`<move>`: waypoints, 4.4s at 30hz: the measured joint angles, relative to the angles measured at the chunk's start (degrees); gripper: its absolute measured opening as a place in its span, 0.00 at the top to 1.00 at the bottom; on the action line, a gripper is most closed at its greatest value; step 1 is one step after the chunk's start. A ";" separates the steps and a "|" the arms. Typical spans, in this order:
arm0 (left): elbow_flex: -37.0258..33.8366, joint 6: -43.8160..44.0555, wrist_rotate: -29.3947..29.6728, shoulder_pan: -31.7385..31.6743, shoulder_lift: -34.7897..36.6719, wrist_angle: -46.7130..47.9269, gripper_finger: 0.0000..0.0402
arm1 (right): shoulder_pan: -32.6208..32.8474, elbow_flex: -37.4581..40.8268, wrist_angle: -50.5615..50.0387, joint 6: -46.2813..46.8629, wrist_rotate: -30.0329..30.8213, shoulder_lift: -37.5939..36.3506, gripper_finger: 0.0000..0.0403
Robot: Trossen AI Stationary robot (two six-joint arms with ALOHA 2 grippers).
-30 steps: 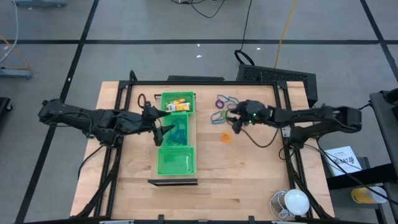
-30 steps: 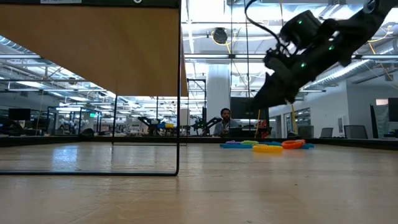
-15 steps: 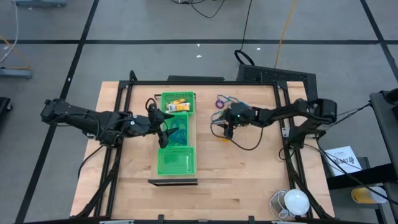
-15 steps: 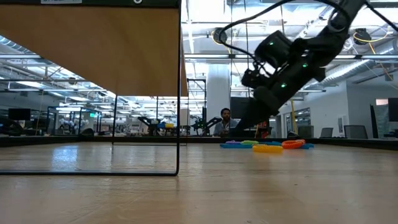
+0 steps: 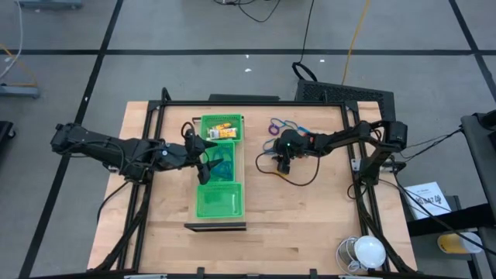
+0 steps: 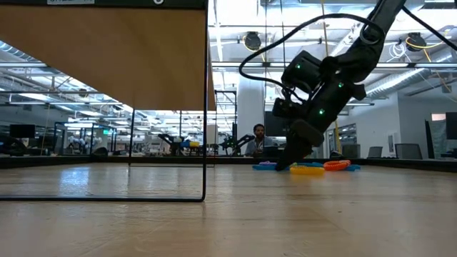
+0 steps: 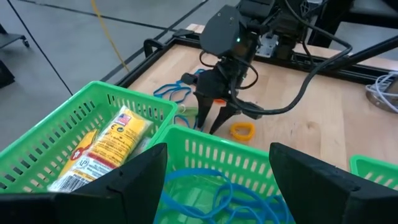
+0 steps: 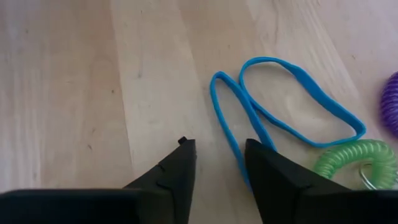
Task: Pick & Place Office Desk Supplies
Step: Put the blue rubber band into the center green bin on the shelf
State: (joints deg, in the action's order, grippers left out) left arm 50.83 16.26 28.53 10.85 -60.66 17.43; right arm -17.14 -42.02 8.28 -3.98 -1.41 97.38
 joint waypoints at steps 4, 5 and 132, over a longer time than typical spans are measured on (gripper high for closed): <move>0.00 -0.57 0.00 0.00 0.00 -0.98 0.27 | -0.66 0.02 -0.45 0.01 0.00 0.07 0.78; 0.00 -0.58 -0.01 0.00 0.00 -1.16 0.27 | -0.89 0.02 -0.54 -0.01 0.00 0.09 0.81; -16.07 -0.46 -0.96 -0.44 0.99 -40.06 0.99 | 22.48 0.26 1.67 -0.36 6.14 -45.71 0.67</move>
State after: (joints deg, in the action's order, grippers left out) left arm 34.76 15.80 27.57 10.41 -59.67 -22.63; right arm 5.34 -41.76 9.95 -4.34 4.74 51.67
